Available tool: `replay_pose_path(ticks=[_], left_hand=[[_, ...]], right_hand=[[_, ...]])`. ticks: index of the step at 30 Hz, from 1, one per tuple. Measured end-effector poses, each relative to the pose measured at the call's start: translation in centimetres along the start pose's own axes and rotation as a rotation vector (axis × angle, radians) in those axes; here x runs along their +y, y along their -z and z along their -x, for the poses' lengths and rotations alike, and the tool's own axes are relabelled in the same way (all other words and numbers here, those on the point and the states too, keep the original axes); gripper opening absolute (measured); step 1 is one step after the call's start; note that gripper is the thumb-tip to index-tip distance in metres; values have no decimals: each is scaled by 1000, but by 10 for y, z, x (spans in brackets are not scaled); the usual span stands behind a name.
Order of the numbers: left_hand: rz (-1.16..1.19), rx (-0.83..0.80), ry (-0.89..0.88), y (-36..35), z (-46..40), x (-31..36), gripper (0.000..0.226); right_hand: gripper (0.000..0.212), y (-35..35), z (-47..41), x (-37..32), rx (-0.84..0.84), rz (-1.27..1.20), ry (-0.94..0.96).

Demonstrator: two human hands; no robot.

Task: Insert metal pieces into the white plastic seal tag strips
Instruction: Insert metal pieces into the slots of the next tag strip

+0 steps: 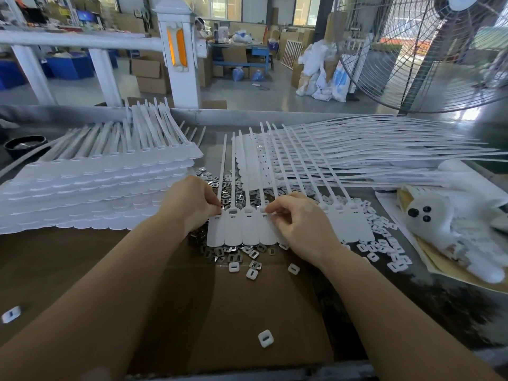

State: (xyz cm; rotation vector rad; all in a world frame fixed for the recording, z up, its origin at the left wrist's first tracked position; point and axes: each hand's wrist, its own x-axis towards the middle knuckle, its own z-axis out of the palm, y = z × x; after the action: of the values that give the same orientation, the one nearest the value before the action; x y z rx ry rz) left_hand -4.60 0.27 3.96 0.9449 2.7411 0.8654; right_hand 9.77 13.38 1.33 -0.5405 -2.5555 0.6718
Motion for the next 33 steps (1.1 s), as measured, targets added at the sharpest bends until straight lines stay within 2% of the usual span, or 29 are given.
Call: replay_pose_path(ticks=[6,9,11,15,17,23,33], left_hand=[[-28,12,5,4,1,-6,11],[-65,43,-78,3,6,-2,14],[12,-58,-172,1,10,4,11],[87,-381,-396,-4,25,19,16],[64,-422,-453,-10,30,23,15],[-101,-347,-535,-18,33,28,19],[-174,-261,-735,-23,37,22,16]], right_hand=[[17,0,0,0,-8,-33,-3],[17,0,-1,0,-4,-37,-5],[16,-1,-1,0,-3,-39,-6],[15,-1,0,1,10,-25,2],[15,-2,0,1,16,-26,6],[14,-3,0,2,28,-37,0],[13,-3,0,2,21,-39,-2]])
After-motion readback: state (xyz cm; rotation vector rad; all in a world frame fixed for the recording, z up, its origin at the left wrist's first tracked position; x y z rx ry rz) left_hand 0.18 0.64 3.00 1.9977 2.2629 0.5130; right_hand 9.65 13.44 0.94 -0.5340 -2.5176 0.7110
